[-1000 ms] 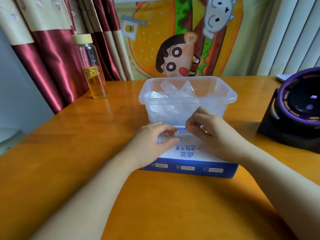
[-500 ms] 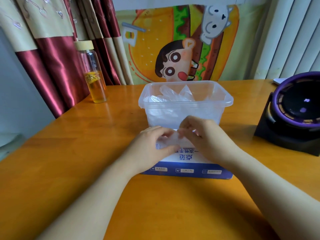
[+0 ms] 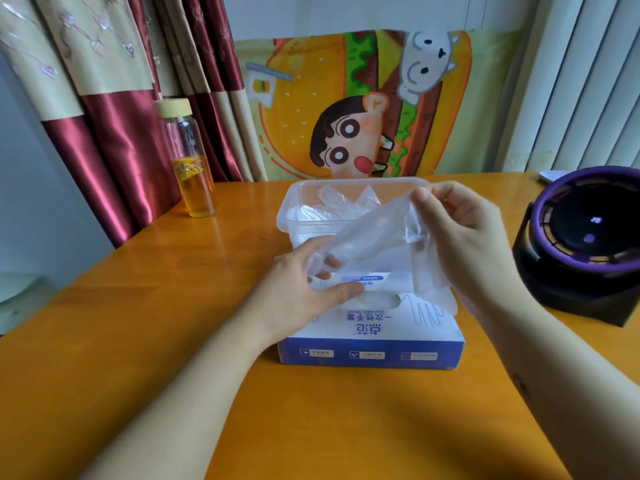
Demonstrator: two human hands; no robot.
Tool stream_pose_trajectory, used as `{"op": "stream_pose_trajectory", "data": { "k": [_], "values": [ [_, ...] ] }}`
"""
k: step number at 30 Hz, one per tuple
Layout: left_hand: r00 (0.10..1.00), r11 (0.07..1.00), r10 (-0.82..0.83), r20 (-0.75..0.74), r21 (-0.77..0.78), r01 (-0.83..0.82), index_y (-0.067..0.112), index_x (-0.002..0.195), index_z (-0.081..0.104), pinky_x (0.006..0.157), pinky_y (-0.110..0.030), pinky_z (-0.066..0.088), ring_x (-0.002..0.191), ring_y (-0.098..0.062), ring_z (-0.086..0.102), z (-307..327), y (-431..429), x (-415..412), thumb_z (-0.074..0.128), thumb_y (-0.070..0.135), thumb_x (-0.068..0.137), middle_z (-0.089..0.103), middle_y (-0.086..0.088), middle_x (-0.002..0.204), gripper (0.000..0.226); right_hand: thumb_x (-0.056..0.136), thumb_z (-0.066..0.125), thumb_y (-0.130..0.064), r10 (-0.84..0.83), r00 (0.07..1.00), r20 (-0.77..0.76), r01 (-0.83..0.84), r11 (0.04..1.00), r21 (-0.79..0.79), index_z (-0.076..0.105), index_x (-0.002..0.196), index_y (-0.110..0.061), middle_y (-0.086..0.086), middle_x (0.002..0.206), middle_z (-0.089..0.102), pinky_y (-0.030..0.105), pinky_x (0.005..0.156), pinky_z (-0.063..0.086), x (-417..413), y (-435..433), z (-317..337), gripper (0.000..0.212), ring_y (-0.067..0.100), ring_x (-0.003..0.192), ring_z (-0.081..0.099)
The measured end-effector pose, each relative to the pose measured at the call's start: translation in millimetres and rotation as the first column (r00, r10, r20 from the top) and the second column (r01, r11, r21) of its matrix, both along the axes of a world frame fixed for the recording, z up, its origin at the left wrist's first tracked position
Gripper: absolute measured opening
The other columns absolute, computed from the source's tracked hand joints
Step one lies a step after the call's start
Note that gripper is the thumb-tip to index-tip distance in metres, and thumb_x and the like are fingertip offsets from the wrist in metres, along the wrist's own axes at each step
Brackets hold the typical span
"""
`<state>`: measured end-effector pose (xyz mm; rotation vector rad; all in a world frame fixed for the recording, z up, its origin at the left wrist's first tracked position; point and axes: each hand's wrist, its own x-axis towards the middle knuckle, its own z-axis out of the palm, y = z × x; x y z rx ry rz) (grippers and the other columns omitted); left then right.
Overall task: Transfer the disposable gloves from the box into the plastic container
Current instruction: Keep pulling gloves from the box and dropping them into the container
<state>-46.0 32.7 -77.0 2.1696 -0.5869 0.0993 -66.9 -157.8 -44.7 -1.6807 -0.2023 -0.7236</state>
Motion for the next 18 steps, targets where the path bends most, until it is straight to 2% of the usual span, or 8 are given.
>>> {"op": "stream_pose_trajectory", "data": {
  "k": [3, 5, 7, 9, 12, 14, 16, 18],
  "values": [
    [0.994, 0.985, 0.014, 0.107, -0.174, 0.005, 0.051, 0.117, 0.045, 0.078, -0.005, 0.043, 0.103, 0.007, 0.054, 15, -8, 1, 0.067, 0.054, 0.068, 0.054, 0.023, 0.115, 0.054, 0.093, 0.058, -0.026, 0.132, 0.981, -0.140, -0.125, 0.991, 0.056, 0.065, 0.073, -0.017, 0.006, 0.067, 0.062, 0.026, 0.059, 0.048, 1, 7, 15, 0.023, 0.014, 0.059, 0.056],
    [0.982, 0.972, 0.004, 0.190, -0.233, 0.041, 0.043, 0.115, 0.056, 0.084, -0.010, 0.043, 0.109, 0.007, 0.053, 28, -11, 6, 0.066, 0.052, 0.079, 0.056, 0.020, 0.118, 0.038, 0.092, 0.059, -0.028, 0.218, 0.946, -0.241, -0.205, 0.976, 0.079, 0.068, 0.076, -0.011, 0.013, 0.073, 0.061, 0.032, 0.064, 0.049, 5, 8, 26, 0.025, 0.022, 0.065, 0.056],
    [0.981, 0.946, 0.004, 0.194, -0.318, 0.059, 0.039, 0.101, 0.065, 0.085, -0.024, 0.049, 0.105, 0.001, 0.057, 45, -12, 13, 0.064, 0.052, 0.083, 0.062, 0.020, 0.107, 0.022, 0.091, 0.059, -0.028, 0.262, 0.916, -0.304, -0.242, 0.965, 0.102, 0.069, 0.082, -0.006, 0.015, 0.078, 0.059, 0.032, 0.067, 0.051, 9, 7, 39, 0.026, 0.024, 0.071, 0.055],
    [0.993, 0.928, 0.028, 0.116, -0.373, 0.018, 0.030, 0.085, 0.067, 0.074, -0.023, 0.049, 0.086, -0.002, 0.062, 61, -15, 21, 0.064, 0.046, 0.081, 0.067, 0.014, 0.087, 0.016, 0.091, 0.059, -0.027, 0.291, 0.888, -0.355, -0.269, 0.957, 0.110, 0.070, 0.088, -0.006, 0.020, 0.089, 0.065, 0.027, 0.072, 0.057, 13, 3, 49, 0.024, 0.025, 0.081, 0.060],
    [0.996, 0.953, 0.087, -0.020, -0.291, -0.089, 0.012, 0.083, 0.068, 0.068, -0.025, 0.044, 0.075, -0.012, 0.058, 79, -20, 37, 0.063, 0.018, 0.088, 0.062, -0.004, 0.078, 0.009, 0.090, 0.057, -0.038, 0.313, 0.837, -0.449, -0.297, 0.949, 0.108, 0.067, 0.109, -0.015, 0.016, 0.116, 0.065, 0.031, 0.090, 0.053, 23, -9, 59, 0.031, 0.023, 0.105, 0.064],
    [0.994, 0.970, 0.085, -0.062, -0.224, -0.097, 0.001, 0.091, 0.067, 0.061, -0.020, 0.043, 0.076, -0.018, 0.056, 87, -23, 52, 0.061, 0.015, 0.090, 0.058, -0.008, 0.079, 0.015, 0.084, 0.059, -0.048, 0.293, 0.849, -0.440, -0.255, 0.956, 0.143, 0.061, 0.116, -0.019, 0.009, 0.120, 0.064, 0.035, 0.093, 0.051, 29, -18, 64, 0.044, 0.019, 0.110, 0.061],
    [0.981, 0.975, 0.128, -0.144, -0.162, -0.151, 0.008, 0.093, 0.068, 0.056, -0.015, 0.042, 0.073, -0.014, 0.055, 95, -25, 67, 0.060, 0.025, 0.091, 0.058, -0.002, 0.078, 0.019, 0.087, 0.059, -0.042, 0.241, 0.893, -0.379, -0.211, 0.970, 0.119, 0.061, 0.101, -0.018, 0.010, 0.116, 0.064, 0.037, 0.091, 0.051, 33, -26, 71, 0.028, 0.017, 0.104, 0.061],
    [0.963, 0.978, 0.167, -0.212, -0.089, -0.190, 0.016, 0.090, 0.070, 0.064, -0.022, 0.041, 0.078, -0.016, 0.054, 96, -25, 83, 0.060, 0.031, 0.089, 0.058, 0.000, 0.084, 0.018, 0.087, 0.062, -0.032, 0.164, 0.928, -0.335, -0.203, 0.975, -0.085, 0.060, 0.081, -0.018, 0.003, 0.111, 0.065, 0.038, 0.096, 0.045, 32, -32, 74, 0.015, 0.013, 0.105, 0.058]
  ]
}}
